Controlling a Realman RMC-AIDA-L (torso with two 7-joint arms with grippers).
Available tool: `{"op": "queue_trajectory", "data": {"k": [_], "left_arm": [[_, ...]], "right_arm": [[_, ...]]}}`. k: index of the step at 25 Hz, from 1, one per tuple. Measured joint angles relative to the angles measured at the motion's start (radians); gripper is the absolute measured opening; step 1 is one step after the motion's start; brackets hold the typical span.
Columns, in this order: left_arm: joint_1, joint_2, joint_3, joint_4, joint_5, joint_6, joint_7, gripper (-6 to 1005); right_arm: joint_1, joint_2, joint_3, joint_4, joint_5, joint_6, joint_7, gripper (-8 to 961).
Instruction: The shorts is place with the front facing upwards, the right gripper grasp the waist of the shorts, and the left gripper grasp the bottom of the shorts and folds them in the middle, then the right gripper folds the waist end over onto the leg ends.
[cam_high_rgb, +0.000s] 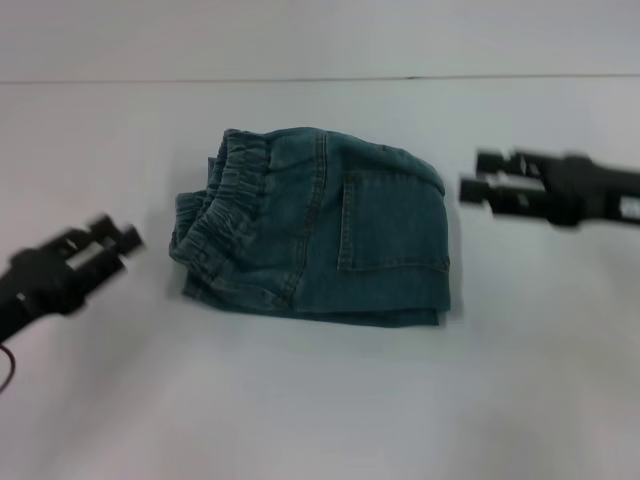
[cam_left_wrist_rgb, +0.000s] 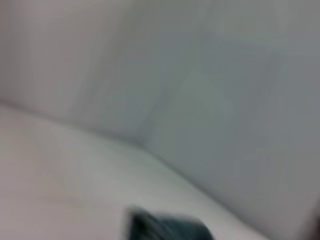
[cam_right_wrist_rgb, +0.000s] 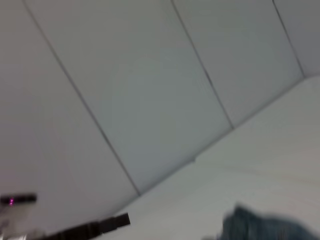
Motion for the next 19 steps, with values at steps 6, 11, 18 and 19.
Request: {"op": "queue_trajectory", "data": {"k": [6,11,18,19], "left_arm": [[-0.015,-0.004,0.060,0.156,0.186,0.158,-0.080,525],[-0.028,-0.006,0.124,0.181,0.238,0.177,-0.125,561],[-0.050,-0.009,0.146,0.173,0.267,0.166,-0.151,766],[-0.052,-0.009,0.147,0.171,0.268,0.165,-0.151,825]], "right_arm": [[-0.103,-0.011,-0.001,0.021,-0.103,-0.044,-0.077,827],[-0.119,-0.003,0.006,0.027,-0.169,-0.027,-0.084,828],[-0.113,0.011,0.006,0.030,-0.202,-0.017,-0.094,827],[-0.113,0.014,0.005,0.030,-0.202,-0.016,-0.098,827]]}}
